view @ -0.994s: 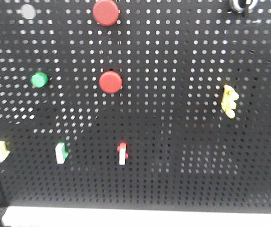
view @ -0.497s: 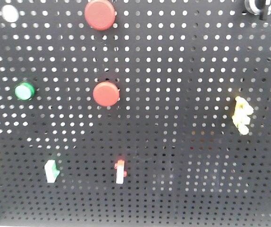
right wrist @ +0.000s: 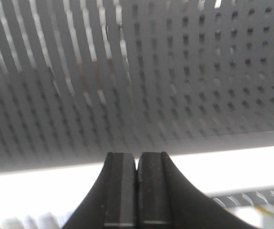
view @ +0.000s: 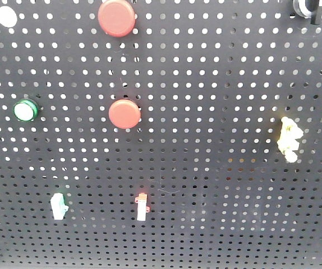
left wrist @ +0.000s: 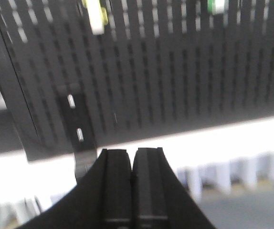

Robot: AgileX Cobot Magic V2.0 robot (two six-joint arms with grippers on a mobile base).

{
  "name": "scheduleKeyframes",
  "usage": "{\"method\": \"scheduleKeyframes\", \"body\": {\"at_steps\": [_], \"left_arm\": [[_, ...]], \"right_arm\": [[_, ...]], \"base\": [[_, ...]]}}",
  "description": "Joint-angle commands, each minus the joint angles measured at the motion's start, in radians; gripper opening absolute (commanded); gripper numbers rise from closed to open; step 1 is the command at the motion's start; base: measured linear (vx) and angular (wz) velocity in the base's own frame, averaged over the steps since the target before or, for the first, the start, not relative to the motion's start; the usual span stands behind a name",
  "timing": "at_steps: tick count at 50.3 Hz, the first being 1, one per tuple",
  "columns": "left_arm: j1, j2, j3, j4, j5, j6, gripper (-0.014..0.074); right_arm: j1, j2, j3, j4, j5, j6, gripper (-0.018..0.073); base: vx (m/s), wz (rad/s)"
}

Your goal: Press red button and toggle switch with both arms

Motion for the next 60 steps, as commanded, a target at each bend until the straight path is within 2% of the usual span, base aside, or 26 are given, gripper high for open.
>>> {"method": "scheduleKeyframes", "body": {"at_steps": [1, 5, 7, 12, 19, 26, 33, 39, 46, 51, 52, 55, 60], "left_arm": [[-0.002, -0.014, 0.008, -0.014, -0.254, -0.032, 0.0001], [-0.002, -0.014, -0.036, -0.045, -0.320, -0.134, 0.0001], [-0.002, -0.007, -0.072, -0.042, -0.308, -0.150, 0.0001], [-0.002, 0.059, -0.202, -0.005, -0.218, -0.115, 0.0001], [-0.002, 0.270, -0.467, 0.013, -0.134, -0.040, 0.0001], [-0.002, 0.505, -0.763, 0.012, -0.103, -0.042, 0.0001], [-0.002, 0.680, -1.005, 0.011, -0.069, -0.053, 0.0001], [-0.002, 0.744, -1.091, 0.007, -0.057, -0.053, 0.0001], [-0.010, 0.758, -1.122, -0.037, -0.025, -0.053, 0.0001], [-0.064, 0.785, -1.155, -0.070, 0.039, -0.037, 0.0001], [-0.205, 0.870, -1.239, -0.138, 0.106, 0.086, 0.0001], [-0.290, 0.916, -1.283, -0.180, 0.137, 0.168, 0.0001], [-0.397, 0.992, -1.346, -0.243, 0.167, 0.303, 0.0001]], "right_arm": [[-0.007, -0.017, 0.007, 0.020, -0.229, -0.003, -0.0003], [-0.007, -0.017, -0.020, 0.022, -0.334, 0.005, -0.0003], [-0.007, -0.016, -0.053, 0.022, -0.341, 0.016, -0.0003], [-0.007, 0.004, -0.186, 0.010, -0.302, 0.016, -0.0003], [-0.007, 0.145, -0.443, -0.075, -0.206, -0.002, -0.0003], [-0.007, 0.344, -0.730, -0.154, -0.106, -0.030, -0.0003], [-0.007, 0.520, -0.926, -0.147, -0.076, -0.029, -0.0003], [-0.007, 0.598, -1.003, -0.147, -0.075, -0.029, -0.0003], [-0.007, 0.619, -1.015, -0.131, -0.071, -0.017, -0.0003], [-0.007, 0.619, -1.015, -0.095, -0.055, -0.010, -0.0003], [-0.007, 0.621, -1.015, -0.092, -0.045, -0.010, -0.0003], [-0.007, 0.623, -1.015, -0.094, -0.043, -0.010, -0.0003], [-0.007, 0.632, -1.015, -0.095, -0.041, -0.011, -0.0003]], "base": [[0.00, 0.00], [0.00, 0.00], [0.00, 0.00], [0.00, 0.00], [0.00, 0.00], [0.00, 0.00], [0.00, 0.00], [0.00, 0.00], [0.00, 0.00], [0.00, 0.00], [0.00, 0.00], [0.00, 0.00], [0.00, 0.00]]}}
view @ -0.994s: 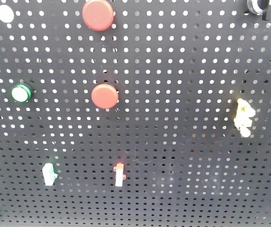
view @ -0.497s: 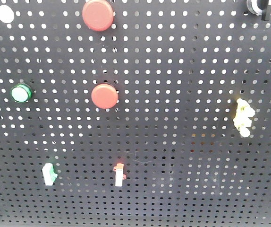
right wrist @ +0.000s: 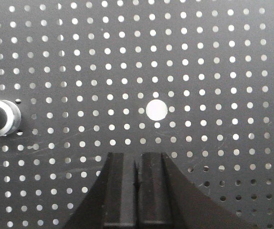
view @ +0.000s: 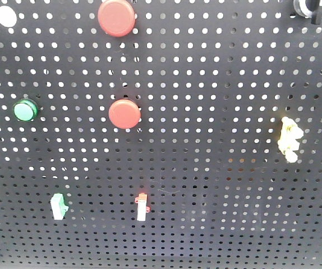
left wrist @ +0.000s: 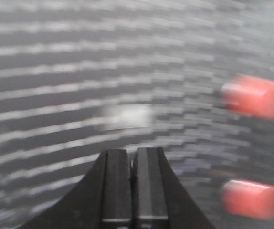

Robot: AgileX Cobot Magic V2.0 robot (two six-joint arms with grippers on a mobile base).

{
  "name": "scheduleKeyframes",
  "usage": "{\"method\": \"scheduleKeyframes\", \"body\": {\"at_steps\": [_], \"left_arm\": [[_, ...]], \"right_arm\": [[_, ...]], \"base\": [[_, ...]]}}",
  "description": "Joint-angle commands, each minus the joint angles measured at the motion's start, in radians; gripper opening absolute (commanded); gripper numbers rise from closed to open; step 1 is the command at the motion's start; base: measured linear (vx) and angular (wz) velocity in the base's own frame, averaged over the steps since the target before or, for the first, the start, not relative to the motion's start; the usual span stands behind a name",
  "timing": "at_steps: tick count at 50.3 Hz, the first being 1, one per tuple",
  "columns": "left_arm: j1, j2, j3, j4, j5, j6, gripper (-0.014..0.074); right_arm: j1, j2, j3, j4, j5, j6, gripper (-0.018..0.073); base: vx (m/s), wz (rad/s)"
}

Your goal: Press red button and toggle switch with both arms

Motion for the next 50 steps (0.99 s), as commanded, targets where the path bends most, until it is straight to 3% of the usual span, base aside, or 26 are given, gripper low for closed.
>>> {"method": "scheduleKeyframes", "body": {"at_steps": [1, 7, 13, 24, 37, 50], "left_arm": [[-0.112, 0.075, -0.093, -0.082, -0.037, 0.138, 0.0001], [-0.198, 0.175, -0.173, -0.102, -0.048, 0.172, 0.0001], [-0.234, 0.257, -0.246, -0.101, -0.058, 0.172, 0.0001], [-0.233, 0.343, -0.345, -0.096, -0.071, 0.172, 0.0001], [-0.230, 0.375, -0.373, -0.028, -0.101, 0.170, 0.0001], [-0.142, 0.401, -0.373, -0.021, -0.110, 0.087, 0.0001]], "right_arm": [[-0.007, 0.021, -0.033, -0.002, -0.066, 0.003, -0.0003], [-0.007, 0.030, -0.033, -0.006, -0.051, 0.002, -0.0003], [-0.007, 0.038, -0.033, -0.006, -0.035, -0.027, -0.0003], [-0.007, 0.040, -0.033, -0.008, 0.002, -0.031, -0.0003], [-0.007, 0.040, -0.033, -0.008, 0.022, -0.078, -0.0003], [-0.007, 0.040, -0.033, -0.008, 0.035, -0.079, -0.0003]], "base": [[0.00, 0.00], [0.00, 0.00], [0.00, 0.00], [0.00, 0.00], [0.00, 0.00], [0.00, 0.00]]}}
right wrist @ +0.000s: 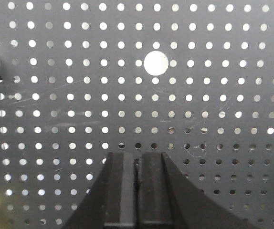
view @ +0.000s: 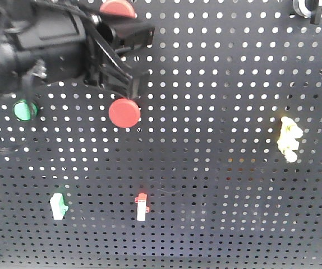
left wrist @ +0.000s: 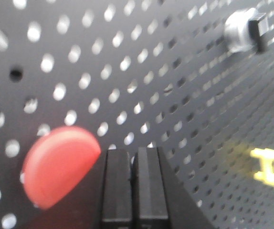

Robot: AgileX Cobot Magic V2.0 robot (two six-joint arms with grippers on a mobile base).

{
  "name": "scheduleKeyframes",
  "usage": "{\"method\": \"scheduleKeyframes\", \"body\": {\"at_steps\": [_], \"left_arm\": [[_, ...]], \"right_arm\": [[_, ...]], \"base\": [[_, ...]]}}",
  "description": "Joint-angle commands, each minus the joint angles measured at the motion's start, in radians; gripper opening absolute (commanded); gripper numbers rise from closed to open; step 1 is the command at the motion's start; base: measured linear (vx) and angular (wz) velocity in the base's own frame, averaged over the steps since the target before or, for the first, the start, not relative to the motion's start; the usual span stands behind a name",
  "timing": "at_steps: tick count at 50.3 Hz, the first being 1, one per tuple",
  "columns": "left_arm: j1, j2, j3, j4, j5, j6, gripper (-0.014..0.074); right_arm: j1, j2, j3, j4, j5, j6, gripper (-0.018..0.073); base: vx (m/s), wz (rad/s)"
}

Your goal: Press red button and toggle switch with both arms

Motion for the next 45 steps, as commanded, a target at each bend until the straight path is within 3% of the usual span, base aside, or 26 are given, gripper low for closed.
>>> {"method": "scheduleKeyframes", "body": {"at_steps": [1, 9, 20, 31, 38, 45], "left_arm": [[0.053, -0.013, -0.035, 0.023, -0.129, -0.048, 0.0001], [0.057, -0.026, -0.035, 0.022, -0.101, -0.049, 0.0001], [0.012, -0.111, -0.035, 0.022, -0.023, -0.049, 0.0001], [-0.013, -0.238, 0.054, 0.022, 0.014, -0.049, 0.0001], [-0.012, -0.342, 0.226, 0.022, -0.049, -0.048, 0.0001], [-0.012, -0.457, 0.430, 0.022, -0.134, -0.054, 0.0001]], "right_arm": [[-0.007, 0.007, -0.033, -0.007, -0.062, -0.013, -0.0003], [-0.007, 0.007, -0.033, -0.007, -0.058, -0.013, -0.0003], [-0.007, 0.007, -0.033, -0.007, -0.036, -0.013, -0.0003], [-0.007, 0.004, -0.033, 0.030, 0.074, -0.022, -0.0003], [-0.007, 0.007, -0.033, 0.178, 0.121, -0.151, -0.0003], [-0.007, 0.032, -0.033, 0.523, 0.130, -0.451, -0.0003]], "base": [[0.00, 0.00], [0.00, 0.00], [0.00, 0.00], [0.00, 0.00], [0.00, 0.00], [0.00, 0.00]]}}
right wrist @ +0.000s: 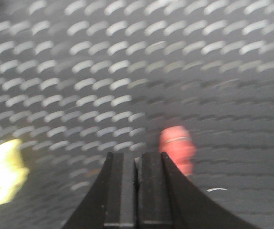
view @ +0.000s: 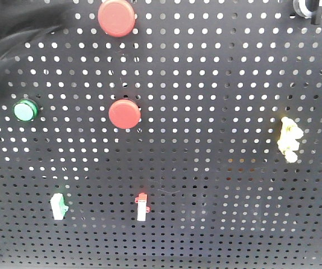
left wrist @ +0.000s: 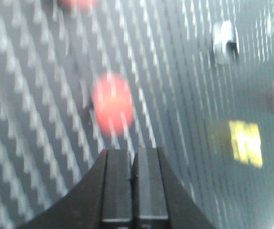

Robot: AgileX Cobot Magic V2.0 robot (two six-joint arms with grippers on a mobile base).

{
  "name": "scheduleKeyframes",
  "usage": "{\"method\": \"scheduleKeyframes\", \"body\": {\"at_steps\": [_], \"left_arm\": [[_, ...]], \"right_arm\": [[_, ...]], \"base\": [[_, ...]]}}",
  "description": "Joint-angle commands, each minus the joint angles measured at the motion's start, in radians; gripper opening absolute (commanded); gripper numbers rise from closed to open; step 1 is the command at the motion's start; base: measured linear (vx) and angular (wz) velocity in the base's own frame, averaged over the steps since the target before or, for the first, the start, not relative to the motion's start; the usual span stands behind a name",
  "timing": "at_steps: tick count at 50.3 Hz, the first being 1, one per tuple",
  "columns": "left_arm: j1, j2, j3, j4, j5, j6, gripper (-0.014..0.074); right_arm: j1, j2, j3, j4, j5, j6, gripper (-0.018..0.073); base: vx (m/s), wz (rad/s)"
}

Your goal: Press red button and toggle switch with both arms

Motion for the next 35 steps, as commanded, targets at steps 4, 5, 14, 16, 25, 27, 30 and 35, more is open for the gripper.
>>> {"method": "scheduleKeyframes", "body": {"at_steps": [4, 5, 14, 16, 25, 27, 30, 35], "left_arm": [[-0.003, -0.106, 0.133, -0.015, -0.148, -0.040, 0.0001], [-0.003, -0.118, 0.150, -0.015, -0.156, -0.055, 0.0001], [-0.003, -0.175, 0.219, -0.015, -0.181, -0.089, 0.0001], [-0.003, -0.176, 0.219, -0.015, -0.179, -0.089, 0.0001], [-0.003, -0.176, 0.219, -0.015, -0.177, -0.092, 0.0001], [-0.003, -0.176, 0.219, -0.015, -0.177, -0.108, 0.0001], [-0.003, -0.176, 0.219, -0.015, -0.177, -0.118, 0.0001], [-0.003, -0.176, 0.219, -0.015, -0.178, -0.121, 0.0001]], "right_arm": [[-0.007, 0.050, -0.033, 0.435, -0.043, -0.377, -0.0003], [-0.007, 0.059, -0.033, 0.503, -0.031, -0.435, -0.0003], [-0.007, 0.152, -0.034, 1.045, 0.092, -0.926, -0.0003], [-0.007, 0.172, -0.038, 1.149, 0.118, -1.013, -0.0003], [-0.007, 0.279, -0.155, 1.326, 0.219, -1.110, -0.0003], [-0.007, 0.305, -0.199, 1.325, 0.245, -1.096, -0.0003], [-0.007, 0.343, -0.265, 1.322, 0.265, -1.065, -0.0003], [-0.007, 0.394, -0.327, 1.320, 0.278, -1.020, -0.0003]], "base": [[0.00, 0.00], [0.00, 0.00], [0.00, 0.00], [0.00, 0.00], [0.00, 0.00], [0.00, 0.00], [0.00, 0.00], [0.00, 0.00]]}}
